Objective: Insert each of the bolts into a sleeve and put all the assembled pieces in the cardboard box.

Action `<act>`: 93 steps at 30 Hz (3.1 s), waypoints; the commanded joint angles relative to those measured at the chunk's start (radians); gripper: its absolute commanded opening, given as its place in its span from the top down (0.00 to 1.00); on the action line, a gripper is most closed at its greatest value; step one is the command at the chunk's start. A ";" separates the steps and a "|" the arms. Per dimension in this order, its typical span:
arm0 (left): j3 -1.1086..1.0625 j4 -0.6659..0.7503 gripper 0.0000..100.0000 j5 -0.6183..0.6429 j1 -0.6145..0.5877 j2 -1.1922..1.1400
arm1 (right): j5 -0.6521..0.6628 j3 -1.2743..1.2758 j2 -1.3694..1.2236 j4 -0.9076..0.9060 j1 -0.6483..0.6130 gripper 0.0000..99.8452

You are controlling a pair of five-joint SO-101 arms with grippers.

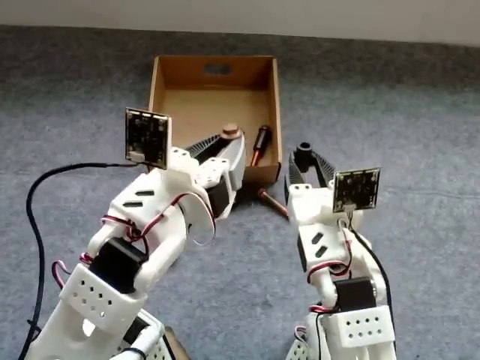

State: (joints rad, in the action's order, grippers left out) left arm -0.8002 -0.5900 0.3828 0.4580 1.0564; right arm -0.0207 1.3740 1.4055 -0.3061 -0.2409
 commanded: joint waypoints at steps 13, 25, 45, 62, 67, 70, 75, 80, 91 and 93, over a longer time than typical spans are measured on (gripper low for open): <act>0.012 0.341 0.99 -0.008 0.104 -0.004 | -0.008 0.131 0.010 0.357 -0.035 0.99; 0.028 0.574 0.99 -0.051 0.142 -0.263 | -0.006 0.134 0.010 0.351 -0.028 0.99; 0.036 0.717 0.99 -0.206 0.165 -0.266 | -0.003 0.154 0.012 0.357 -0.030 0.99; 0.104 0.769 0.99 -0.201 0.139 -0.453 | -0.002 0.154 0.012 0.357 -0.030 0.99; 0.111 0.763 0.99 -0.201 0.140 -0.463 | -0.002 0.154 0.012 0.357 -0.030 0.99; 0.111 0.763 0.99 -0.201 0.137 -0.463 | -0.002 0.154 0.012 0.357 -0.030 0.99; 0.113 0.761 0.99 -0.204 0.137 -0.463 | -0.002 0.154 0.012 0.357 -0.030 0.99; 0.119 0.720 0.99 -0.204 0.136 -0.463 | -0.002 0.154 0.012 0.357 -0.030 0.99; 0.157 0.612 0.99 -0.230 0.136 -0.463 | -0.002 0.154 0.012 0.357 -0.030 0.99; 0.157 0.612 0.99 -0.253 0.137 -0.463 | -0.002 0.154 0.012 0.357 -0.030 0.99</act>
State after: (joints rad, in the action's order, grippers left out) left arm -0.7035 0.0238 0.1557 0.6038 0.5884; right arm -0.0207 1.5428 1.4055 0.0284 -0.2685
